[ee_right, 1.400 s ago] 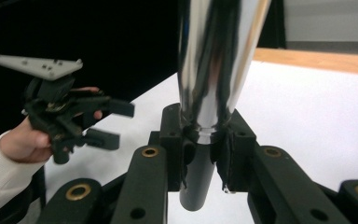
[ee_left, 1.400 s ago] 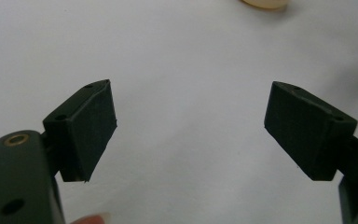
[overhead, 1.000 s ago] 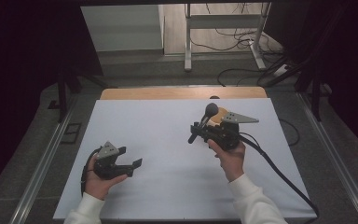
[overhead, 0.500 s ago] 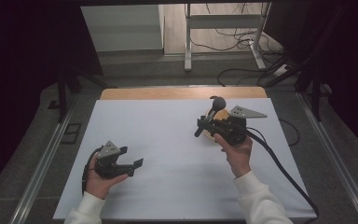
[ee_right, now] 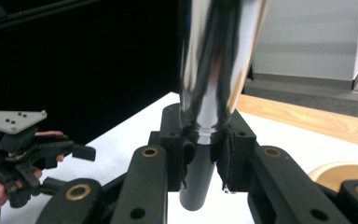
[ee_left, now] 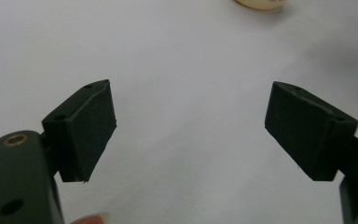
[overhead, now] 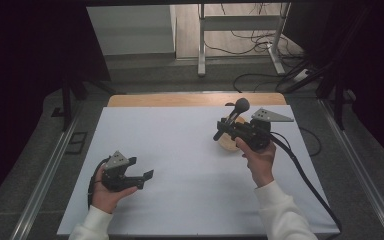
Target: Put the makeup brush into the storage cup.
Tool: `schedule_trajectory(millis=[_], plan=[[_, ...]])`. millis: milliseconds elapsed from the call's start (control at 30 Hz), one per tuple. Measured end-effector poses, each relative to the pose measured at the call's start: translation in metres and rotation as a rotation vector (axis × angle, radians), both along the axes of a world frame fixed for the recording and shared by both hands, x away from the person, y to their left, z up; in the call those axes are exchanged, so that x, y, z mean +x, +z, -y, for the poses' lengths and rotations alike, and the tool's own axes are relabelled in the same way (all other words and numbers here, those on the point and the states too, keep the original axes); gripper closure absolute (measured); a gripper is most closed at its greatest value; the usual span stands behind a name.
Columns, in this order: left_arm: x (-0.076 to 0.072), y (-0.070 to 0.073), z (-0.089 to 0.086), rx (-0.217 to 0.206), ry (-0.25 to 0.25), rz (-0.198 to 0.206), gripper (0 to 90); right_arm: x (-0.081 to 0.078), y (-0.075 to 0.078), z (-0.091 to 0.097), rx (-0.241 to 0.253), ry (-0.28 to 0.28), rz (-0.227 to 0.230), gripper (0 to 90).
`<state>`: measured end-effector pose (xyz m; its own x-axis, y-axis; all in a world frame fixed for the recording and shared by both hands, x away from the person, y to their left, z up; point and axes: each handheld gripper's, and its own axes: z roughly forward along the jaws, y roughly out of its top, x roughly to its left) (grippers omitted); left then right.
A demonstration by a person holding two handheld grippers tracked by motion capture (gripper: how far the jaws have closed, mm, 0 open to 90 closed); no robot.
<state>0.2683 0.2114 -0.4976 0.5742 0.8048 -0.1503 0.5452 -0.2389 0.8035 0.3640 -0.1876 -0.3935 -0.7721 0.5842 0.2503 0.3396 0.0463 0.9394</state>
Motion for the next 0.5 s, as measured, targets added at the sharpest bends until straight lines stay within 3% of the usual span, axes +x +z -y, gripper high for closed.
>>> schedule_trajectory(millis=[500], plan=[[-0.001, 0.001, 0.001, -0.004, 0.004, 0.006, 17.5, 0.016, 0.002, 0.01, -0.014, -0.053, 0.013, 74.1]])
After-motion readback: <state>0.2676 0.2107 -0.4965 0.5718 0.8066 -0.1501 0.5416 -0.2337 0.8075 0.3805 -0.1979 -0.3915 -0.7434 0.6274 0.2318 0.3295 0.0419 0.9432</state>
